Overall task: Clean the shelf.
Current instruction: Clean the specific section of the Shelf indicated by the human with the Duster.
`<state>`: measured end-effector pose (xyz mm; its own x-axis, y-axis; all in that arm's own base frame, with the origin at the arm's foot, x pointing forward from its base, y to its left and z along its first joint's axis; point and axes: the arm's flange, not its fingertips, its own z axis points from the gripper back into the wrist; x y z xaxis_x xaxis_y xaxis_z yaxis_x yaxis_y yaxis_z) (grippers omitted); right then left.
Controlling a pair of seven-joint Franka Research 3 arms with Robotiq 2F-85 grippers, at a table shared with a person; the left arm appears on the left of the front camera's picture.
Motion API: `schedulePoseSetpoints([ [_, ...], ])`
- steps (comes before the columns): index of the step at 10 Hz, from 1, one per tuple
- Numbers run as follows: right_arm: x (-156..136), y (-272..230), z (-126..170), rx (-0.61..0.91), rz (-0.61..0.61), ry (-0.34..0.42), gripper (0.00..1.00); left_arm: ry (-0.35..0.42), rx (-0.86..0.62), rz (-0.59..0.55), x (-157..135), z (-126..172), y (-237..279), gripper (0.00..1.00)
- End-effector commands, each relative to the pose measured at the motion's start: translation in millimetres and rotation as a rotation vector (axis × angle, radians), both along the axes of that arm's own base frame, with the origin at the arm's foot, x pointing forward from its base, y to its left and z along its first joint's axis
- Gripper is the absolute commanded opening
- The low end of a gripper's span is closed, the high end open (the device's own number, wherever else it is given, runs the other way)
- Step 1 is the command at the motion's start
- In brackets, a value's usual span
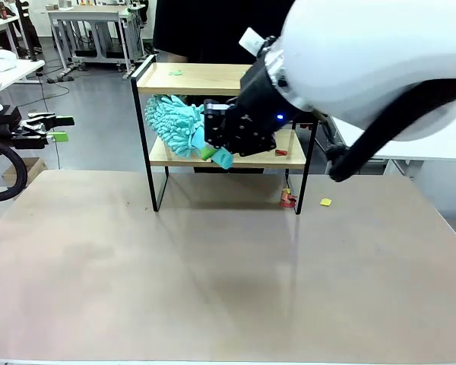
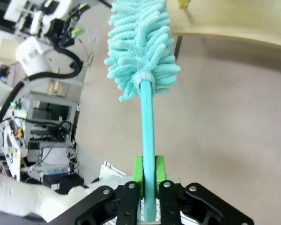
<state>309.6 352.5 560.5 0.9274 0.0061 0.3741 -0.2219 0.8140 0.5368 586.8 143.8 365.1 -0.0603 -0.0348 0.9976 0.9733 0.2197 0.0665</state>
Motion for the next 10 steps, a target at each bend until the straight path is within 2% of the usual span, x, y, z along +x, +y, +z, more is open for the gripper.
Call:
schedulePoseSetpoints([
  [1, 14, 30, 7, -0.021, -0.078, 0.004, 0.13, -0.01, 0.01, -0.005, -2, 2, -1, 1.0],
  [4, 28, 56, 3, -0.047, -0.158, 0.002, 0.13, -0.01, 0.01, -0.005, -2, 2, -1, 1.0],
  [10, 70, 113, -11, -0.112, -0.302, -0.056, 0.13, -0.01, 0.01, -0.005, -2, 2, -1, 1.0],
])
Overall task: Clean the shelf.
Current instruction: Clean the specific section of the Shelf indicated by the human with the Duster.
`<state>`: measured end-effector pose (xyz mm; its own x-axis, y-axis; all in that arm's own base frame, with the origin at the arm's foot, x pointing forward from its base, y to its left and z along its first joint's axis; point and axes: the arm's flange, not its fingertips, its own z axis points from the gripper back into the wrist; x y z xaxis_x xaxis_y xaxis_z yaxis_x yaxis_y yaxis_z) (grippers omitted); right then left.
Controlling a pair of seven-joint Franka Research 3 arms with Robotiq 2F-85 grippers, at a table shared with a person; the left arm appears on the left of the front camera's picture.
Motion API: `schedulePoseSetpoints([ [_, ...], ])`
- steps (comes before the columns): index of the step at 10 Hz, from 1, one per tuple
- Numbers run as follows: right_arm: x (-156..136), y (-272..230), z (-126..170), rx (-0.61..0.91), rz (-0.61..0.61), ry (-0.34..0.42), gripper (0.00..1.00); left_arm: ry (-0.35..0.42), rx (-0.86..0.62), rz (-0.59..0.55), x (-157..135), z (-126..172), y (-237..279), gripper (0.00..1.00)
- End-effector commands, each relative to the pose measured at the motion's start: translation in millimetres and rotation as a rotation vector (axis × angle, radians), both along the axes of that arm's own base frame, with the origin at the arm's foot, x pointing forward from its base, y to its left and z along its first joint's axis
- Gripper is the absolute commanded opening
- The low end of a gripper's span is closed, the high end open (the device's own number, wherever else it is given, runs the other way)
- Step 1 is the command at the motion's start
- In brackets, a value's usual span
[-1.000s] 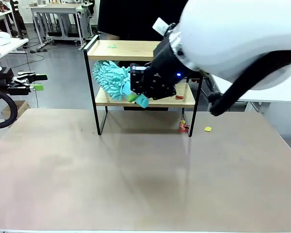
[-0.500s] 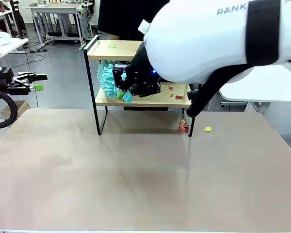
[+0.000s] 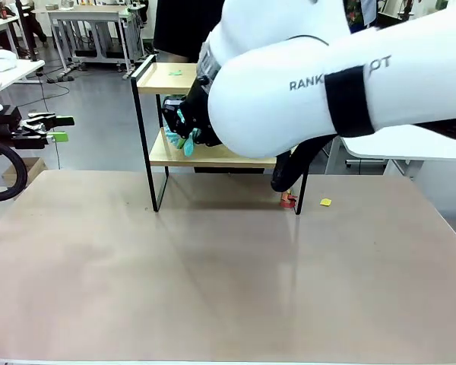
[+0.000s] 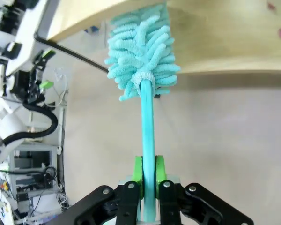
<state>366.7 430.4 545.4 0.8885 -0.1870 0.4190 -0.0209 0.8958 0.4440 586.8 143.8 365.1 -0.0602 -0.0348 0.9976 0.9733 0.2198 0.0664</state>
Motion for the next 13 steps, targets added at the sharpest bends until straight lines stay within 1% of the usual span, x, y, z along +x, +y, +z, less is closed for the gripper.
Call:
schedulePoseSetpoints([
  [1, 21, 45, 0, -0.021, -0.053, -0.023, 0.13, -0.01, 0.01, -0.005, -2, 2, -1, 1.0],
  [2, 27, 53, -3, -0.03, -0.061, -0.033, 0.13, -0.01, 0.01, -0.005, -2, 2, -1, 1.0],
  [4, 37, 67, -9, -0.036, -0.055, -0.028, 0.13, -0.01, 0.01, -0.005, -2, 2, -1, 1.0],
  [6, 38, 73, -18, -0.049, -0.066, -0.017, 0.13, -0.01, 0.01, -0.005, -2, 2, -1, 1.0],
  [9, 42, 80, -44, -0.09, -0.072, 0.008, 0.13, -0.01, 0.01, -0.005, -2, 2, -1, 1.0],
  [11, 46, 77, -47, -0.092, -0.088, 0.022, 0.13, -0.01, 0.01, -0.005, -2, 2, -1, 1.0],
  [12, 47, 75, -47, -0.089, -0.05, 0.032, 0.13, -0.01, 0.01, -0.005, -2, 2, -1, 1.0],
  [13, 44, 67, -53, -0.088, -0.032, 0.037, 0.13, -0.01, 0.01, -0.005, -2, 2, -1, 1.0],
])
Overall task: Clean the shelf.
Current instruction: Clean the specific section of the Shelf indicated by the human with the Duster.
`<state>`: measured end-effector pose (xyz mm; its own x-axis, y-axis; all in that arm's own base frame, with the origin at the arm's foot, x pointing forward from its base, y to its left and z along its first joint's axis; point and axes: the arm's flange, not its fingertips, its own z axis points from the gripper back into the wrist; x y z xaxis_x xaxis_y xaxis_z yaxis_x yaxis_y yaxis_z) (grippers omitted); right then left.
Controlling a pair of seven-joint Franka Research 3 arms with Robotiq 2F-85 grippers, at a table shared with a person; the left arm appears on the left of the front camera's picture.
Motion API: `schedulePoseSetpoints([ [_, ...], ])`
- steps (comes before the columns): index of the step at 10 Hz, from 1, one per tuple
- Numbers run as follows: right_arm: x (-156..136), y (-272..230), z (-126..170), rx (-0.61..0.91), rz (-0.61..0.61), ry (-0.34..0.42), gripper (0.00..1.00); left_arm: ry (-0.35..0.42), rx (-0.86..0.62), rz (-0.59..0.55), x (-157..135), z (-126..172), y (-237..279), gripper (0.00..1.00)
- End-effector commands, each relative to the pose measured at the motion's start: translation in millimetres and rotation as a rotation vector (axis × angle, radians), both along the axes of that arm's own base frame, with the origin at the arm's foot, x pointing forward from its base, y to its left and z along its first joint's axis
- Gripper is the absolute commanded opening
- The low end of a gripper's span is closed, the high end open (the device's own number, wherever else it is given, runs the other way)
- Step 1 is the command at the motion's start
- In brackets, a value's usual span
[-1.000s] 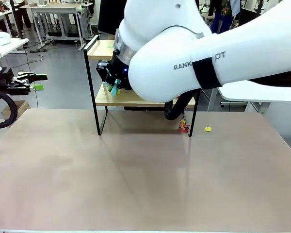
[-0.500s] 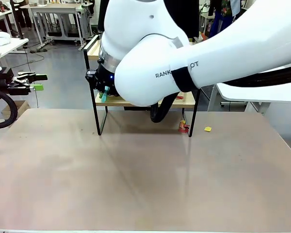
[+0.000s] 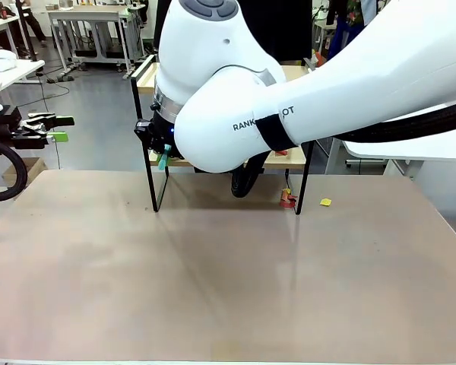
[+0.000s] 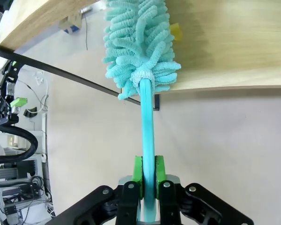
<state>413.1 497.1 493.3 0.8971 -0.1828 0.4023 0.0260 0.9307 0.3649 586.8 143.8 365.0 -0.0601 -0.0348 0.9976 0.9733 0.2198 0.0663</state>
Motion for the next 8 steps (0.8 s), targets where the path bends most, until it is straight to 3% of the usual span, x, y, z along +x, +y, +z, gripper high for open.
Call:
schedulePoseSetpoints([
  [1, -2, 0, -1, -0.001, 0.003, 0.001, 0.13, -0.011, 0.01, -0.005, -2, 2, -1, 1.0],
  [4, -1, 1, 0, 0.0, 0.002, 0.0, 0.13, -0.011, 0.01, -0.005, -2, 2, -1, 1.0],
  [8, 9, -65, -8, 0.011, -0.066, 0.07, 0.13, -0.011, 0.01, -0.005, -2, 2, -1, 1.0],
])
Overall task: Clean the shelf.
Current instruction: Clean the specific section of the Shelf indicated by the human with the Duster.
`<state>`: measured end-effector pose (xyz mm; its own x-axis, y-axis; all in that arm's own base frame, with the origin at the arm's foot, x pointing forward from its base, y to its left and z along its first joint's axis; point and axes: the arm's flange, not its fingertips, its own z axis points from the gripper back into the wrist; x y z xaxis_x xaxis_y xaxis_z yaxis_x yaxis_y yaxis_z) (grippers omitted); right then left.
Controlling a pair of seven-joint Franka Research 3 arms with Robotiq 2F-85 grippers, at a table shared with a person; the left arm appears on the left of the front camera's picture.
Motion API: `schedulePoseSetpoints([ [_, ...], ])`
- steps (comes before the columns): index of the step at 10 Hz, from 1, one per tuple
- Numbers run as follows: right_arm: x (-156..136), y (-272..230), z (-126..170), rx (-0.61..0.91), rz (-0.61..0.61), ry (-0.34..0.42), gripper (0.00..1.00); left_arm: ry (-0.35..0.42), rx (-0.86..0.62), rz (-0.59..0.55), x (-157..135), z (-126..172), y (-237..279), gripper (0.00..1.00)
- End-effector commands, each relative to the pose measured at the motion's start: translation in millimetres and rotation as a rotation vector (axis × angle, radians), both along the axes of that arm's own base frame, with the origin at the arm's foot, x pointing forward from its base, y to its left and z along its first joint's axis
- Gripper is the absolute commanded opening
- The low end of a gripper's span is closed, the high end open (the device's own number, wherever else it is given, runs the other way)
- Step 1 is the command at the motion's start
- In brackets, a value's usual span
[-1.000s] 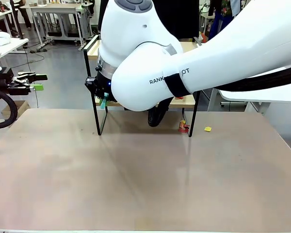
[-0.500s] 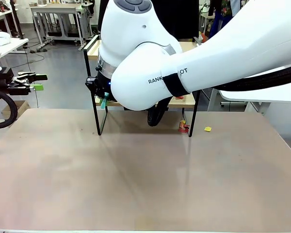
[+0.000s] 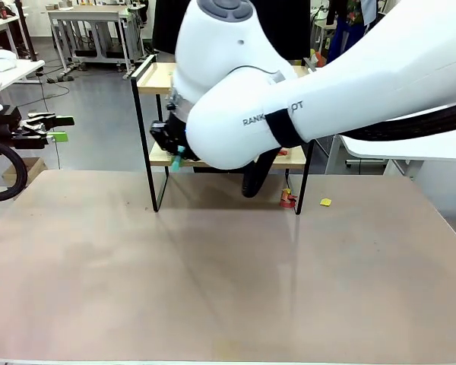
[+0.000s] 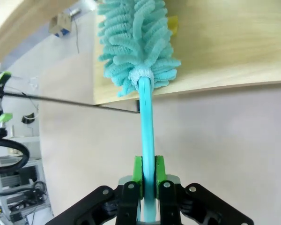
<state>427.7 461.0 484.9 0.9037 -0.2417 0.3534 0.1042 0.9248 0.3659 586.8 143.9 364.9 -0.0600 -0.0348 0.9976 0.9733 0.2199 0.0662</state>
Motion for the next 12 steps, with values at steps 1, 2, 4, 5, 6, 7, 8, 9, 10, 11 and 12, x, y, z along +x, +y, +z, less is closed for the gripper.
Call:
schedulePoseSetpoints([
  [1, -5, -47, 1, 0.019, -0.022, 0.019, 0.13, -0.011, 0.01, -0.005, -2, 2, -1, 1.0],
  [2, -7, -70, 5, 0.028, -0.046, 0.021, 0.13, -0.011, 0.01, -0.005, -2, 2, -1, 1.0],
  [4, -15, -119, 16, 0.03, -0.101, 0.026, 0.13, -0.011, 0.01, -0.005, -2, 2, -1, 1.0],
  [5, -19, -148, 21, 0.031, -0.131, 0.028, 0.13, -0.011, 0.01, -0.005, -2, 2, -1, 1.0],
  [6, -20, -169, 24, 0.024, -0.147, 0.033, 0.13, -0.011, 0.01, -0.005, -2, 2, -1, 1.0],
  [7, -20, -186, 25, 0.001, -0.164, 0.036, 0.13, -0.011, 0.01, -0.005, -2, 2, -1, 1.0],
  [8, -20, -202, 25, -0.04, -0.18, 0.045, 0.13, -0.011, 0.01, -0.005, -2, 2, -1, 1.0],
  [9, -21, -216, 26, -0.077, -0.198, 0.051, 0.13, -0.011, 0.01, -0.005, -2, 2, -1, 1.0],
  [10, -24, -229, 29, -0.112, -0.223, 0.047, 0.13, -0.011, 0.01, -0.005, -2, 2, -1, 1.0],
  [11, -30, -237, 34, -0.131, -0.233, 0.02, 0.13, -0.011, 0.01, -0.005, -2, 2, -1, 1.0],
  [12, -35, -235, 36, -0.151, -0.205, -0.014, 0.13, -0.011, 0.01, -0.005, -2, 2, -1, 1.0],
])
